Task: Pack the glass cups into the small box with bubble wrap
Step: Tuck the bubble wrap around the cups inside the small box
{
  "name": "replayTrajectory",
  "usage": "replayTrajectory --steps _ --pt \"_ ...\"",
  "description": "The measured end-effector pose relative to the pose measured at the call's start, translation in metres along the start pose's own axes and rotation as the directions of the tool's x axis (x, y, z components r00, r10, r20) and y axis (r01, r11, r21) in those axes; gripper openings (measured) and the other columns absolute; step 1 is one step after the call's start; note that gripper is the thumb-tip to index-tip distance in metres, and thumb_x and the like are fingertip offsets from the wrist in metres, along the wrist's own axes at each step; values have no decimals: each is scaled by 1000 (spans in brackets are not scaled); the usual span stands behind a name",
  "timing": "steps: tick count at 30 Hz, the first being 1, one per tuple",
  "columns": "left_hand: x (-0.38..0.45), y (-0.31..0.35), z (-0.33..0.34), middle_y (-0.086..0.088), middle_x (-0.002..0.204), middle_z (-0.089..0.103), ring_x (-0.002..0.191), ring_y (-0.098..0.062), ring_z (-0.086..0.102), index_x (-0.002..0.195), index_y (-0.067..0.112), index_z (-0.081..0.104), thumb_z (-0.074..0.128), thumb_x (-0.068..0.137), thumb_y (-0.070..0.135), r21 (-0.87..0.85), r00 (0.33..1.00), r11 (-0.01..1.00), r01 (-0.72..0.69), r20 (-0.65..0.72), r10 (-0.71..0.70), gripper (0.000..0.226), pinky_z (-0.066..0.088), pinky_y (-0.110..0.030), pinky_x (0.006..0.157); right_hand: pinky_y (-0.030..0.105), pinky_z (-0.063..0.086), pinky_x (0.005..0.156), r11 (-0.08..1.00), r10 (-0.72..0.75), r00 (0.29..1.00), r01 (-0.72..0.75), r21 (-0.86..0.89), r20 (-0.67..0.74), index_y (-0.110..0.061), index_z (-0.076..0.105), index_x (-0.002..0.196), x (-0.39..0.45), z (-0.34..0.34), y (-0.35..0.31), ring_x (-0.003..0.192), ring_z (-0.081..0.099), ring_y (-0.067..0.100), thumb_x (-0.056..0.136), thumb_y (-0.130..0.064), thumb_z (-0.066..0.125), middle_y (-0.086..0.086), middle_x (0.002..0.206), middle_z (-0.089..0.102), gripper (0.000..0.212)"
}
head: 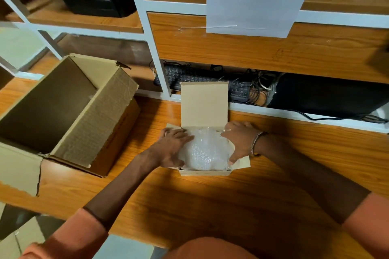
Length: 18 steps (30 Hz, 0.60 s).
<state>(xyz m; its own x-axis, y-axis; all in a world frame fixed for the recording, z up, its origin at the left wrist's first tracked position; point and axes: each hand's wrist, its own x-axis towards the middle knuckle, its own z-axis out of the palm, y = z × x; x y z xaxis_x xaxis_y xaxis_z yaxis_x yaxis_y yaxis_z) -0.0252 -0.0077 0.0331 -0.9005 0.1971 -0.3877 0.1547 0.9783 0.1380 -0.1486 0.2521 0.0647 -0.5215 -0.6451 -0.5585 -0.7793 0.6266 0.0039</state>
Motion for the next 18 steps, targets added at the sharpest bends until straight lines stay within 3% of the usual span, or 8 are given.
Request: replayTrajectory --steps 4,7,13,18 --pt "-2 -2 9 -3 176 23 164 -24 9 170 22 18 73 88 60 101 1000 995 7 -31 -4 106 7 -52 126 48 36 104 993 -4 998 -3 -118 -59 -25 66 135 3 15 -7 131 39 24 80 -74 72 -2 135 52 74" --pt "-1 4 15 -4 175 25 164 -26 11 170 20 16 75 86 61 109 997 993 49 -63 -42 111 6 -54 127 47 37 100 991 2 992 -18 -130 -123 -24 69 128 6 19 -14 126 43 24 85 -66 72 -2 129 59 60" --pt "11 19 17 -9 174 22 163 -33 7 170 13 -1 82 82 58 159 992 979 128 -29 -125 128 0 -63 128 46 35 106 999 43 981 -44 0 -188 -24 34 158 9 34 -24 142 42 28 82 -36 83 5 149 58 91" --pt "16 23 26 -5 172 26 163 -31 7 170 16 0 80 82 60 184 985 969 166 -70 -155 127 4 -62 128 47 30 115 966 190 973 -162 201 -130 -24 24 163 15 48 -24 151 32 32 67 -57 89 8 165 40 120"
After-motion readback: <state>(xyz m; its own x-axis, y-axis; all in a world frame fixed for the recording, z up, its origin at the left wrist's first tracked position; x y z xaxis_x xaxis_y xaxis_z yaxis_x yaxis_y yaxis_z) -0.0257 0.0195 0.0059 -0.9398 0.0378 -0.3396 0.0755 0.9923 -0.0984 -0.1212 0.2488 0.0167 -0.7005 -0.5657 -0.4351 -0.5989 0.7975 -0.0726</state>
